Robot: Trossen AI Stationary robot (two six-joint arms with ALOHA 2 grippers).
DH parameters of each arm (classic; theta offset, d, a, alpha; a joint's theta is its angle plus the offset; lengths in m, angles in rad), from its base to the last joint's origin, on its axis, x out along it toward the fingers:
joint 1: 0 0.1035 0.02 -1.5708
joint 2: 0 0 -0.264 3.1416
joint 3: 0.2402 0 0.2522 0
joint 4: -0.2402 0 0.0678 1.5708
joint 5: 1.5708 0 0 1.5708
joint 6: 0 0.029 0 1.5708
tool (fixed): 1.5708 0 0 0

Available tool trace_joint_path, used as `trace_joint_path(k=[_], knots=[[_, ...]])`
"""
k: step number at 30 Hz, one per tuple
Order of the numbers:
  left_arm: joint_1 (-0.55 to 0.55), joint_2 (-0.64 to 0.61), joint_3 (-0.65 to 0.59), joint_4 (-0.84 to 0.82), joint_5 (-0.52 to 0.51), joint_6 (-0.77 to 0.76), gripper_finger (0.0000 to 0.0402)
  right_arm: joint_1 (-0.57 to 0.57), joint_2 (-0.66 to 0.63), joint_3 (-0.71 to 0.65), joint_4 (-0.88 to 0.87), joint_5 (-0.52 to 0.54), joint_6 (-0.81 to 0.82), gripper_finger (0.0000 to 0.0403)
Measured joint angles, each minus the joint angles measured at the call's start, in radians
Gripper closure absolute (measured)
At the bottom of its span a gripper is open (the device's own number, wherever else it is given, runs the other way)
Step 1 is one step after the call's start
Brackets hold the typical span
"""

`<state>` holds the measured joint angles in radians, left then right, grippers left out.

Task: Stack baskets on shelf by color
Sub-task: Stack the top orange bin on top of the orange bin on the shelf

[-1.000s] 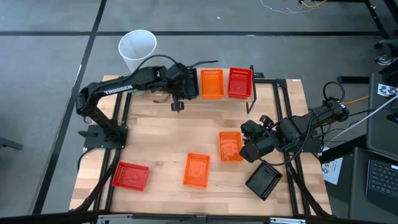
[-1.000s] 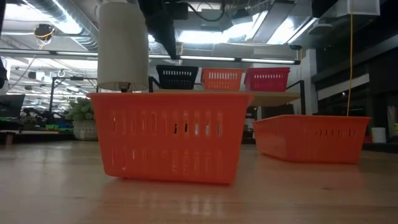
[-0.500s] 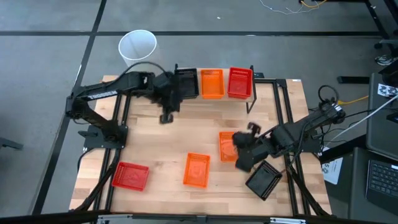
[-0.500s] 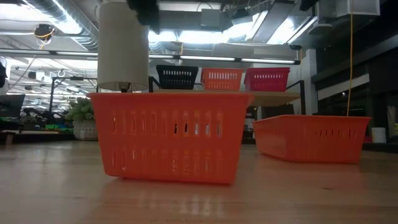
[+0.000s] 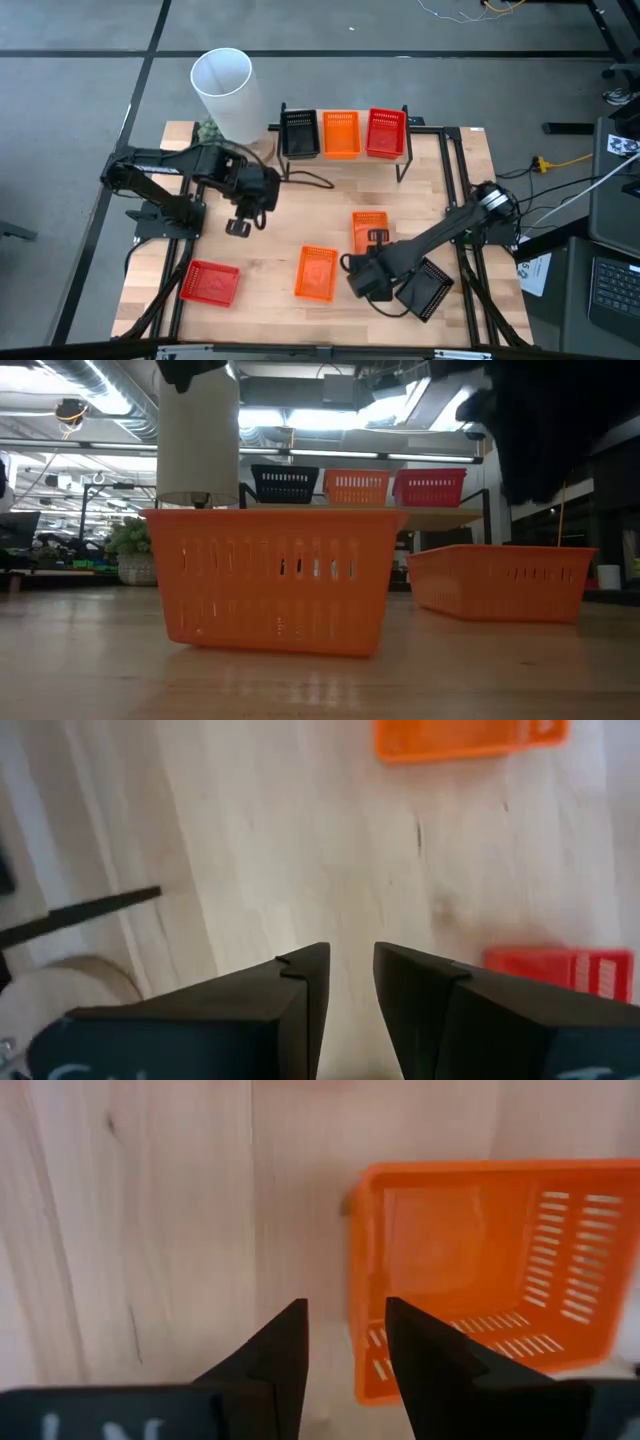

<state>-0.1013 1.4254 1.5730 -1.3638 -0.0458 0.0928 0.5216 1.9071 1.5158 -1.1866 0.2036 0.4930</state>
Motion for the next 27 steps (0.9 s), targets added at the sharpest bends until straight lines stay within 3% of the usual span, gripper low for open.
trace_joint_path(k=[7, 14, 22, 27], knots=[[-0.002, -0.078, -0.001, -0.141, 0.008, 0.013, 0.0327, 0.000, 0.031, 0.000, -0.002, 0.006, -0.031, 0.0269], [0.011, -0.256, -0.037, -0.081, 0.009, -0.038, 0.0327, -0.008, 0.029, -0.018, 0.023, 0.038, -0.034, 0.0269], [0.011, -0.548, -0.327, 0.183, 0.011, -0.097, 0.0327, -0.036, 0.028, -0.202, 0.112, 0.003, -0.027, 0.0269], [0.011, -0.671, -0.516, 0.302, 0.010, -0.186, 0.0327, -0.050, 0.028, -0.249, 0.224, -0.005, -0.033, 0.0278]])
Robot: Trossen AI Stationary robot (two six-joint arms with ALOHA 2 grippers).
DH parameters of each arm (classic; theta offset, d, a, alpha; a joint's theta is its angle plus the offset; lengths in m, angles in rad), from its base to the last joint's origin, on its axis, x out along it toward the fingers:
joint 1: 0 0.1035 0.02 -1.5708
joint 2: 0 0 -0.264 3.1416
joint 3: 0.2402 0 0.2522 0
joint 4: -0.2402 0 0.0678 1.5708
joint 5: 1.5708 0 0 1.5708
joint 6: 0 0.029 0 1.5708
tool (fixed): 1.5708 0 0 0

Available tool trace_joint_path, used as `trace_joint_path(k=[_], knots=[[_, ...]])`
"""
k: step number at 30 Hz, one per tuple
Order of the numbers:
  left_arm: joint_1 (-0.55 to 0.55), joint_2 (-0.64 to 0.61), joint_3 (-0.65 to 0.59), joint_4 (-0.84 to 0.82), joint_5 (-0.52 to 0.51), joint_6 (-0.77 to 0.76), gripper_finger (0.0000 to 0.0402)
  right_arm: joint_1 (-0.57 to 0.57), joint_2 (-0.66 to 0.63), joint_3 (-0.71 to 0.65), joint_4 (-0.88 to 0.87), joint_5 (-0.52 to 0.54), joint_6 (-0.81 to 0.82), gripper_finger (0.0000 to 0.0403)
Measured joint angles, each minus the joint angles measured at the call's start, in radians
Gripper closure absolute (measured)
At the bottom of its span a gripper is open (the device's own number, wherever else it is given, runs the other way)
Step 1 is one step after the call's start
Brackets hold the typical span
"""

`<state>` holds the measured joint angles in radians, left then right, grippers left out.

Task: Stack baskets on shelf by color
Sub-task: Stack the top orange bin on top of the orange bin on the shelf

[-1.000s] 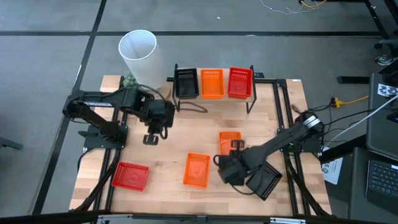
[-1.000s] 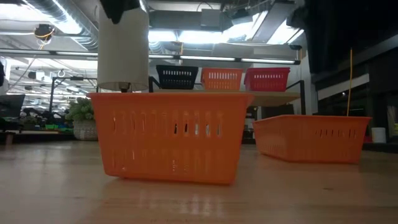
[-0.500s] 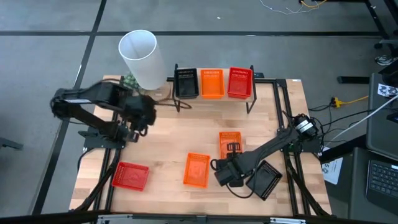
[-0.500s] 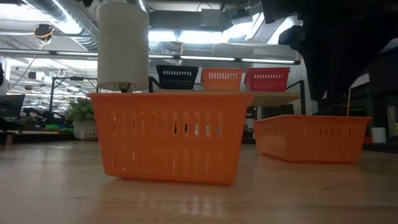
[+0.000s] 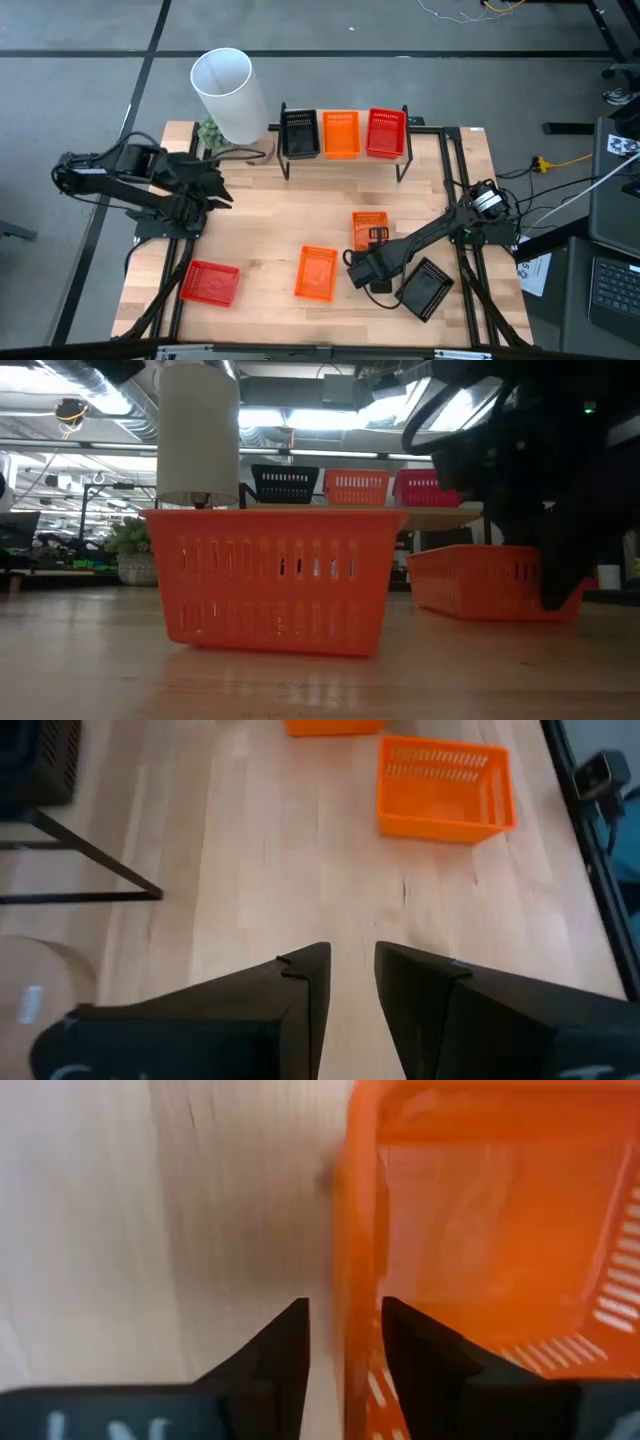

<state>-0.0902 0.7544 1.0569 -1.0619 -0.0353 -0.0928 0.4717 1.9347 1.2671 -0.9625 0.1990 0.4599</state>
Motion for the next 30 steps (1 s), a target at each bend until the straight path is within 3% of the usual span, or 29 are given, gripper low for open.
trace_joint_path(k=[8, 14, 17, 21, 26, 30], knots=[[0.000, -0.076, -0.236, 0.145, -0.001, -0.033, 0.0328, 0.015, 0.000, 0.053, -0.025, 0.121, 0.002, 0.0393], [0.000, -0.074, -0.336, 0.246, -0.001, -0.036, 0.0328, 0.025, 0.000, 0.177, -0.217, 0.124, 0.052, 0.0400], [0.000, -0.075, -0.364, 0.296, -0.001, -0.036, 0.0328, 0.035, 0.000, 0.284, -0.338, 0.173, 0.067, 0.0401], [0.000, -0.074, -0.392, 0.349, -0.001, -0.036, 0.0328, 0.051, -0.001, 0.452, -0.483, 0.312, 0.086, 0.0401], [0.000, -0.074, -0.444, 0.451, 0.000, -0.036, 0.0328, 0.045, -0.002, 0.635, -0.611, 0.562, 0.077, 0.0402], [-0.004, -0.074, -0.485, 0.488, 0.000, -0.037, 0.0328, -0.008, -0.003, 0.753, -0.607, 0.692, -0.060, 0.0402]])
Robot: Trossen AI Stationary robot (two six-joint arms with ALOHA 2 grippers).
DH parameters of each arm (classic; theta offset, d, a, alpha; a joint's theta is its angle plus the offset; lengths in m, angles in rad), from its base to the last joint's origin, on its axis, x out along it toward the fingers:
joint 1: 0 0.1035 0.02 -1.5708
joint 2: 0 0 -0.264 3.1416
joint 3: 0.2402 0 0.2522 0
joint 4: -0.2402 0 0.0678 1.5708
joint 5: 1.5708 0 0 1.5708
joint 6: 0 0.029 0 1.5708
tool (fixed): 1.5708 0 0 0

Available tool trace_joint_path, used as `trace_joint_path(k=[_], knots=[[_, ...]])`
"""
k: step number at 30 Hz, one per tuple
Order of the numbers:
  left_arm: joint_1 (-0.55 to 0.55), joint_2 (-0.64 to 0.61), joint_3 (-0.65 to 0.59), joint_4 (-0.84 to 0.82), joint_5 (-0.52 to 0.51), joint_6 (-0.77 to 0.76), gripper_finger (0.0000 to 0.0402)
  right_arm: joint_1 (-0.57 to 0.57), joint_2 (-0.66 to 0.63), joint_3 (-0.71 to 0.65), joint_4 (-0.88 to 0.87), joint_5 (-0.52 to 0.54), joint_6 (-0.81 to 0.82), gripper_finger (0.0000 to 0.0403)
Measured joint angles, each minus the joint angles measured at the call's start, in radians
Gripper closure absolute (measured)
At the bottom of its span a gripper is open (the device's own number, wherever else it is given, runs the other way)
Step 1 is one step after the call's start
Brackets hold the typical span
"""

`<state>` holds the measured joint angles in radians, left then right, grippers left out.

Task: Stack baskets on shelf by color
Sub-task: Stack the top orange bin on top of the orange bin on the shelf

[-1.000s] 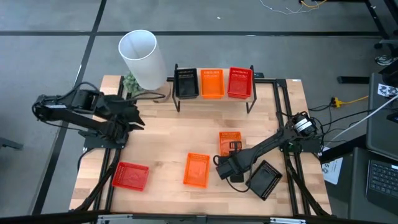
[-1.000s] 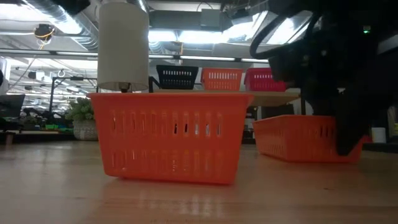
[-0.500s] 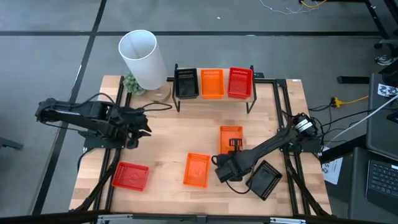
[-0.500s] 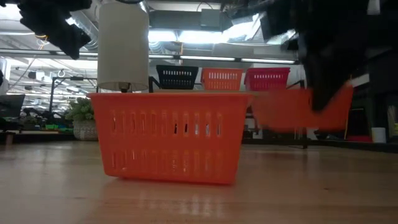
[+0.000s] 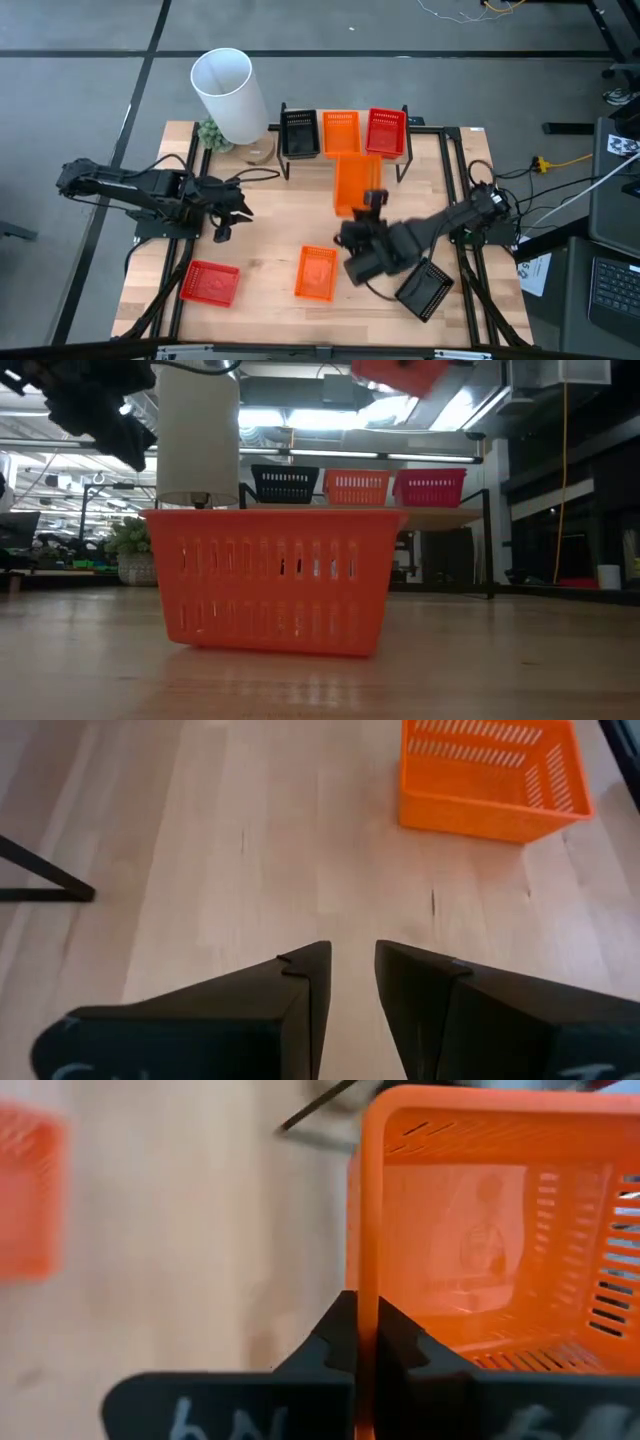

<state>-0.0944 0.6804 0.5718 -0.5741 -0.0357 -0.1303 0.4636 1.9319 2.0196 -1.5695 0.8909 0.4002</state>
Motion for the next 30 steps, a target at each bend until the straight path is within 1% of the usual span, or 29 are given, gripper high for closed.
trace_joint_path(k=[1, 3, 6, 8, 9, 10, 12, 14, 16, 18, 20, 22, 25, 30], knots=[[-0.004, 0.000, -0.009, 0.006, 0.000, -0.002, 0.0328, -0.021, -0.003, 0.027, 0.003, 0.023, -0.038, 0.0402], [-0.016, 0.000, -0.027, 0.018, 0.000, -0.020, 0.0328, -0.078, -0.005, 0.081, 0.001, 0.036, -0.113, 0.0402], [-0.036, 0.000, -0.056, 0.064, 0.000, -0.054, 0.0328, -0.180, -0.004, 0.162, 0.031, 0.027, -0.249, 0.0402], [-0.053, 0.000, -0.072, 0.104, 0.000, -0.060, 0.0328, -0.257, -0.004, 0.204, 0.102, -0.019, -0.382, 0.0402], [-0.061, 0.000, -0.080, 0.122, 0.000, -0.061, 0.0328, -0.299, -0.004, 0.222, 0.135, -0.069, -0.440, 0.0402], [-0.068, 0.000, -0.090, 0.147, 0.000, -0.061, 0.0328, -0.344, -0.003, 0.239, 0.176, -0.145, -0.501, 0.0402], [-0.083, 0.000, -0.110, 0.197, 0.000, -0.062, 0.0327, -0.439, -0.004, 0.254, 0.238, -0.329, -0.633, 0.0403], [-0.098, 0.000, -0.127, 0.230, 0.000, -0.062, 0.0327, -0.541, -0.004, 0.254, 0.232, -0.520, -0.742, 0.0403], [-0.114, 0.000, -0.136, 0.243, 0.000, -0.062, 0.0327, -0.636, 0.000, 0.248, 0.215, -0.658, -0.737, 0.0403], [-0.127, 0.000, -0.139, 0.246, 0.000, -0.064, 0.0327, -0.705, 0.003, 0.245, 0.191, -0.739, -0.674, 0.0403], [-0.140, 0.000, -0.139, 0.248, 0.000, -0.071, 0.0327, -0.746, 0.004, 0.244, 0.169, -0.762, -0.646, 0.0403], [-0.147, 0.000, -0.139, 0.248, 0.000, -0.071, 0.0327, -0.757, 0.004, 0.244, 0.180, -0.780, -0.653, 0.0403], [-0.152, 0.000, -0.139, 0.248, 0.000, -0.071, 0.0327, -0.761, 0.004, 0.241, 0.180, -0.842, -0.667, 0.0403], [-0.151, 0.000, -0.139, 0.248, -0.017, -0.071, 0.0327, -0.762, 0.006, 0.176, 0.176, -0.828, -0.657, 0.0403]])
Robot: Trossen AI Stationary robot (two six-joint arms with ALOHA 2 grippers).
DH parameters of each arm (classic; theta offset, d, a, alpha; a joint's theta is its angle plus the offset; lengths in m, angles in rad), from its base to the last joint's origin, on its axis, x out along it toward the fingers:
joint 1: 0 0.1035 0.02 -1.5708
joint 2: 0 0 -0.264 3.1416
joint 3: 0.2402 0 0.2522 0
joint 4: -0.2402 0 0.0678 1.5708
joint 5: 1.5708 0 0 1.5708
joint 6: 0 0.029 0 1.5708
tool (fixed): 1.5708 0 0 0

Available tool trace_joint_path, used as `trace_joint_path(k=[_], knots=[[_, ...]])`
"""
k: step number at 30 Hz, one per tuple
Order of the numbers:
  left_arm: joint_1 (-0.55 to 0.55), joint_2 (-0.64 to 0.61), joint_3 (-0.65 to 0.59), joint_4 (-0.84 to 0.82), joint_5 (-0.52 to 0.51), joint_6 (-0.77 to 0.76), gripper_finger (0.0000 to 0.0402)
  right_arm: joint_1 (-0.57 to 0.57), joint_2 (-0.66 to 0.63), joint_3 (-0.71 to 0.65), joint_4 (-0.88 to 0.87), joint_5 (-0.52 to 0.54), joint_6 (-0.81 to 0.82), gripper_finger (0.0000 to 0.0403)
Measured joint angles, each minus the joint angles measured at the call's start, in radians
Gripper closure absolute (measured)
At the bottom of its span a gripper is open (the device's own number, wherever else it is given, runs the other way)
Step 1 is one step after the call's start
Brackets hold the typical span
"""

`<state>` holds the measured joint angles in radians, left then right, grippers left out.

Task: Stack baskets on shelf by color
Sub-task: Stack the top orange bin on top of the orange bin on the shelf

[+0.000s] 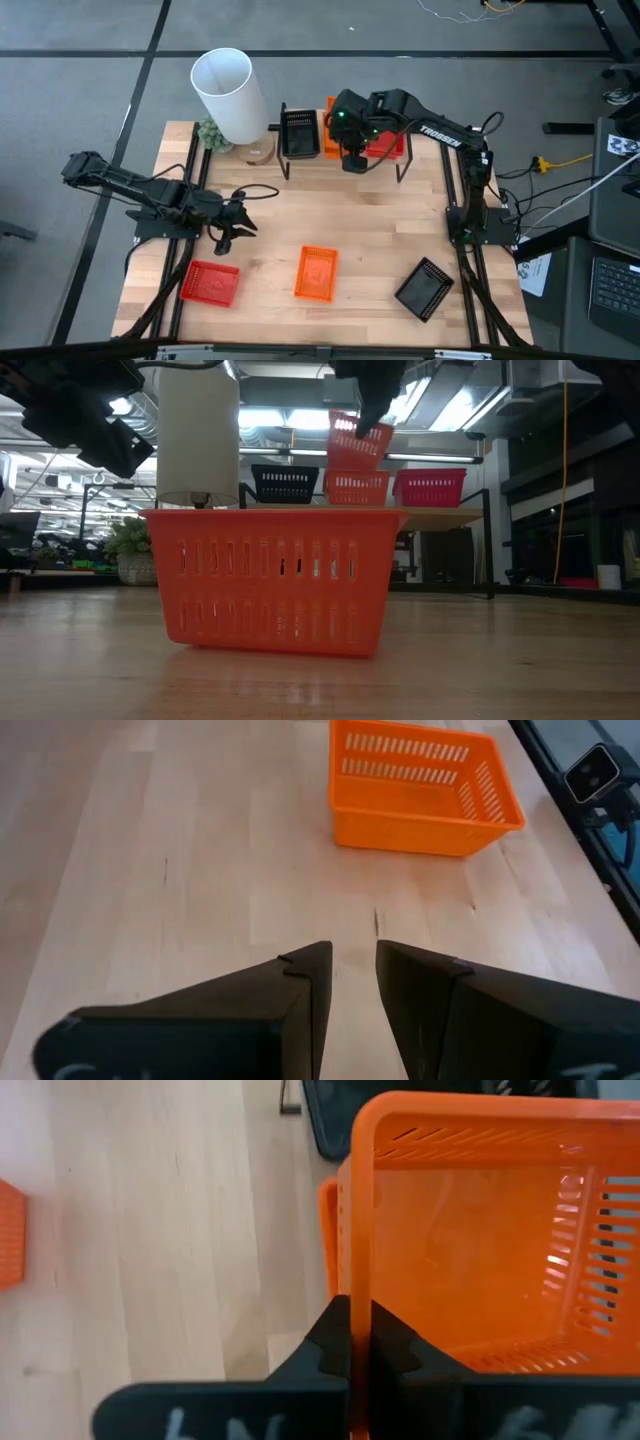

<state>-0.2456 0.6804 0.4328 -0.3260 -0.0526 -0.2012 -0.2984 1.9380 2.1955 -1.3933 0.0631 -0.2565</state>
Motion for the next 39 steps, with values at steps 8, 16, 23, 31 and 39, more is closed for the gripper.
trace_joint_path(k=[8, 16, 23, 31, 39], knots=[[0.000, 0.000, 0.000, 0.000, -0.009, -0.002, 0.0327, 0.000, 0.000, -0.096, 0.020, 0.041, 0.013, 0.0403], [0.000, 0.000, 0.000, -0.001, -0.009, -0.002, 0.0327, 0.000, -0.001, -0.104, 0.036, 0.048, 0.014, 0.0384], [0.000, 0.000, 0.000, -0.001, -0.009, -0.009, 0.0327, 0.000, -0.001, -0.104, 0.042, 0.049, 0.040, 0.0342], [0.000, 0.000, 0.000, -0.001, -0.009, -0.010, 0.0327, 0.001, -0.001, -0.094, 0.044, 0.047, 0.082, 0.0296], [0.000, 0.000, 0.000, -0.001, -0.009, -0.043, 0.0327, 0.040, -0.003, -0.015, -0.025, -0.031, 0.196, 0.0288]])
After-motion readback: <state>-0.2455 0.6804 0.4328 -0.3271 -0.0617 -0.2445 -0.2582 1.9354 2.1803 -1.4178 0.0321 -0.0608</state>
